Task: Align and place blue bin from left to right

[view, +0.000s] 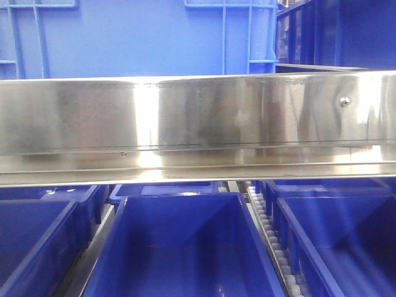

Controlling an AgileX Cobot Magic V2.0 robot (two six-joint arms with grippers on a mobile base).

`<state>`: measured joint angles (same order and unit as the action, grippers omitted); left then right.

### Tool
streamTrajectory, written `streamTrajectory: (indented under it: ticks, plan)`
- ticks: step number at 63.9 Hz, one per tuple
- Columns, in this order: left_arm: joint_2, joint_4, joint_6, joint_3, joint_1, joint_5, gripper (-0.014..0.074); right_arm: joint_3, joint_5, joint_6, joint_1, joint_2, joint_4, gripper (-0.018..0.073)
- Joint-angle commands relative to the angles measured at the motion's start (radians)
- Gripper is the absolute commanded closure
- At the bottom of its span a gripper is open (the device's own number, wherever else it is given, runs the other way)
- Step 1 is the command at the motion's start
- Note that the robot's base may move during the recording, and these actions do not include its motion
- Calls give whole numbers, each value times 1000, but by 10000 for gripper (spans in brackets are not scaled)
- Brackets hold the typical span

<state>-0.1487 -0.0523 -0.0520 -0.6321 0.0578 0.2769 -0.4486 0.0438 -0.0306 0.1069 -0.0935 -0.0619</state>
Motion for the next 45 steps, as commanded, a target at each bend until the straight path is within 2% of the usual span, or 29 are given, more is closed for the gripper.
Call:
streamTrajectory:
  ticks: [1, 7, 13, 18, 26, 30, 36, 45]
  plan:
    - [-60, 1, 0, -92, -1, 42, 216, -67, 7, -4, -5, -53, -6, 69]
    - [-109, 12, 0, -147, -21, 42, 126, -116, 26, -4, -33, -97, -6, -2]
    - [-151, -1, 0, -181, -54, 50, 73, -170, 70, -4, -62, -146, -6, 0]
    - [-198, -24, 0, -224, -69, 107, 55, -223, 122, -4, -86, -193, -6, 0]
    - [-295, -16, 94, -328, -97, 247, 55, -362, 270, -4, -136, -297, -6, 0]
    - [-343, 13, 151, -382, -123, 291, 55, -452, 334, -4, -173, -373, -6, 0]
    - [-402, 52, 196, -450, -208, 340, 57, -561, 393, -4, -241, -477, -6, 0]
    - [-519, 59, 199, -560, -362, 446, 57, -750, 495, -18, -361, -652, -6, 0]
